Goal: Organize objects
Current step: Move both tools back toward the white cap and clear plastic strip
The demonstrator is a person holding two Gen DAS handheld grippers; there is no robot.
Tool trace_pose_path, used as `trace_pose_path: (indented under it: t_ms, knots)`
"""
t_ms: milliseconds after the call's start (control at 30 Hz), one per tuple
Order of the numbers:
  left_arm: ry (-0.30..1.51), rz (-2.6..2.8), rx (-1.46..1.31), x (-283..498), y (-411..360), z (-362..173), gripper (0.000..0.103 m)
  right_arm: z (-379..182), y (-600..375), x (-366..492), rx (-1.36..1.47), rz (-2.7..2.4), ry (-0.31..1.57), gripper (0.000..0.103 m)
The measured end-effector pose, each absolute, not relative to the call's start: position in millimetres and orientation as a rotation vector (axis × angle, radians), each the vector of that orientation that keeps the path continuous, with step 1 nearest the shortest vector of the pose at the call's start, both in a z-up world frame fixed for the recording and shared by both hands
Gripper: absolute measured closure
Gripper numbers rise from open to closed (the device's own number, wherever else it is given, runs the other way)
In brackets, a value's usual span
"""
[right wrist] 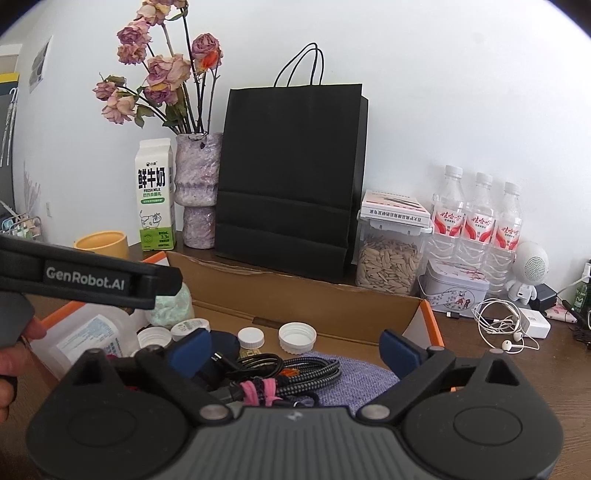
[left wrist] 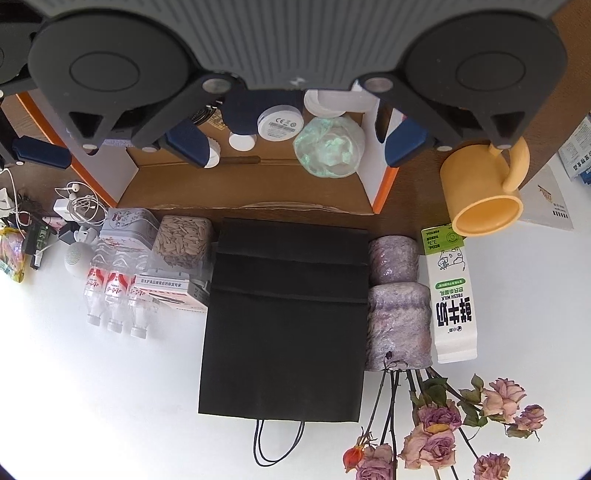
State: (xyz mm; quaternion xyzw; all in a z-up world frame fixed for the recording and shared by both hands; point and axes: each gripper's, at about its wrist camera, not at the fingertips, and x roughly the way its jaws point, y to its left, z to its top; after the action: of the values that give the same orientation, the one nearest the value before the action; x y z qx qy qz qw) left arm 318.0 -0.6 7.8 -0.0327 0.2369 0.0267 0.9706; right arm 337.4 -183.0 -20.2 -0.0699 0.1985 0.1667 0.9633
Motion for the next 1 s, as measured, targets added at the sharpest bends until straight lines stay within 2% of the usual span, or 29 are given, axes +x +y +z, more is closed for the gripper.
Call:
trace_pose_path:
  t_ms: [433, 933, 1000]
  knots:
    - [0.527, 0.081, -0.103, 233.3, 3.1, -0.4, 0.000, -22.2, -185.6, 251.2, -0.150, 0.350, 0.420, 0.005]
    - [0.617, 0.103, -0.072, 157.6, 10.5, -23.1, 0.000, -63.5, -188.9, 178.0, -0.196, 0.381, 0.588, 0.005]
    - [0.627, 0.102, -0.075, 151.6, 10.9, -26.3, 0.000, -66.5, -185.8, 176.7, -0.204, 0.386, 0.605, 0.008]
